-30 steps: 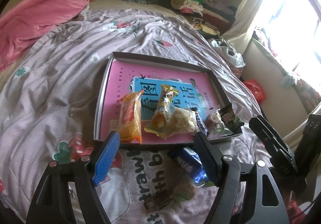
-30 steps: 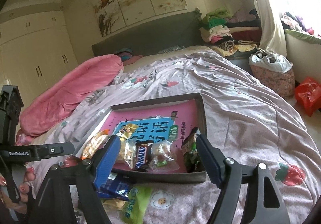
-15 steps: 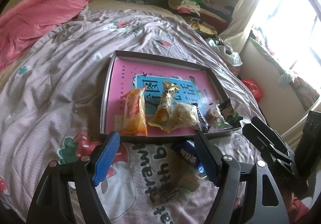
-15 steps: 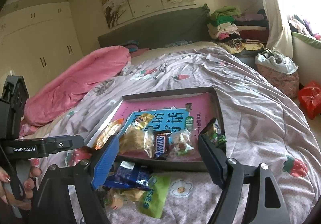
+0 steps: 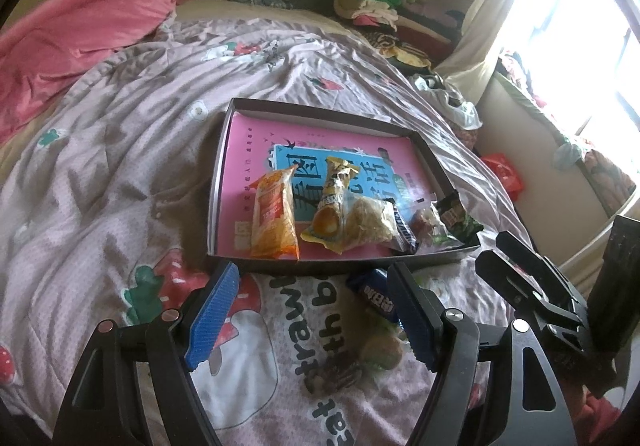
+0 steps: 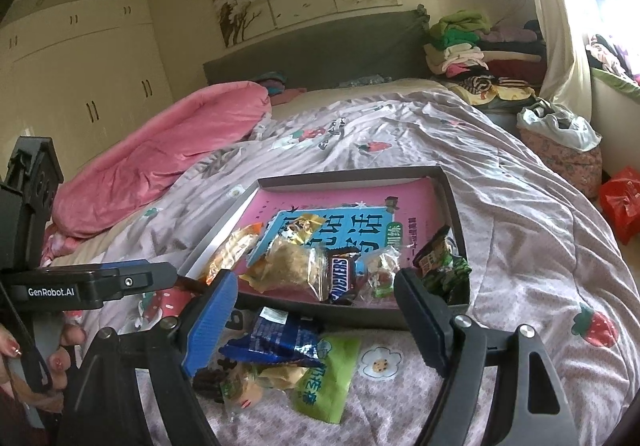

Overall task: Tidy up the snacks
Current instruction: 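Withdraw both open grippers from the tray toward the snacks on the bedspread, then grasp small clear-wrapped round candy with left gripper while right gripper grasps blue snack bag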

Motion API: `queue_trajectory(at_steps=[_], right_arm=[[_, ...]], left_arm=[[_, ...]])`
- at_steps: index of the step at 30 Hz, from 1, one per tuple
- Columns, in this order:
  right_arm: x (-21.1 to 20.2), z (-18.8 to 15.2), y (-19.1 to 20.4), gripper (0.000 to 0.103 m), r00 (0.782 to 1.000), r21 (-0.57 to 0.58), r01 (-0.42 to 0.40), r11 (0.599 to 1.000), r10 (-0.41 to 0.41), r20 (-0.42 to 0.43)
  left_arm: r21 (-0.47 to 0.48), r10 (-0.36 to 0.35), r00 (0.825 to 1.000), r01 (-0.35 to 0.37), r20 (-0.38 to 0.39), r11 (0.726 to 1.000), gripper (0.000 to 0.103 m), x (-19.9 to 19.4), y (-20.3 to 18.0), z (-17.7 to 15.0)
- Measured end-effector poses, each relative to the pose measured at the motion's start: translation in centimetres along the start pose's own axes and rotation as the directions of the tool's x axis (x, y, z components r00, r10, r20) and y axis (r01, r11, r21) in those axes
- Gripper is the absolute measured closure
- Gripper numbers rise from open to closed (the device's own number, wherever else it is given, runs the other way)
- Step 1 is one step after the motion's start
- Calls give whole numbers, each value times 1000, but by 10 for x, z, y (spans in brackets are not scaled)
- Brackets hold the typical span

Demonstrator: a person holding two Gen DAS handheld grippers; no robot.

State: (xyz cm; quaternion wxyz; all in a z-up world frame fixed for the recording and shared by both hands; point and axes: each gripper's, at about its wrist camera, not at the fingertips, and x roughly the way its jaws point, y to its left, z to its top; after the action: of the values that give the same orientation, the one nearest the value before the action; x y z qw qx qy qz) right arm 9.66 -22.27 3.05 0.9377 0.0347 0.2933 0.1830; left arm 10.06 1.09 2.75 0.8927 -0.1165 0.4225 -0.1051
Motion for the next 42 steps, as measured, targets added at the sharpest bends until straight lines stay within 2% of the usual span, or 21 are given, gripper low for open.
queue_trajectory(at_steps=[22,33,42], right_arm=[[4,-7,0,21,999,15,-16,1000,17,-50],[7,-17,5,21,994,9,-26,1000,27,-102],[12,-21,8,21,992,-5,-34,999,33,-125]], left_arm=[[54,17,996,-12,-88,998,25,8,0,-31],[99,39,984,-22,-176,995,25,26,-4,-55],[118,55,975,-30,-215,993,25,37,-5,-66]])
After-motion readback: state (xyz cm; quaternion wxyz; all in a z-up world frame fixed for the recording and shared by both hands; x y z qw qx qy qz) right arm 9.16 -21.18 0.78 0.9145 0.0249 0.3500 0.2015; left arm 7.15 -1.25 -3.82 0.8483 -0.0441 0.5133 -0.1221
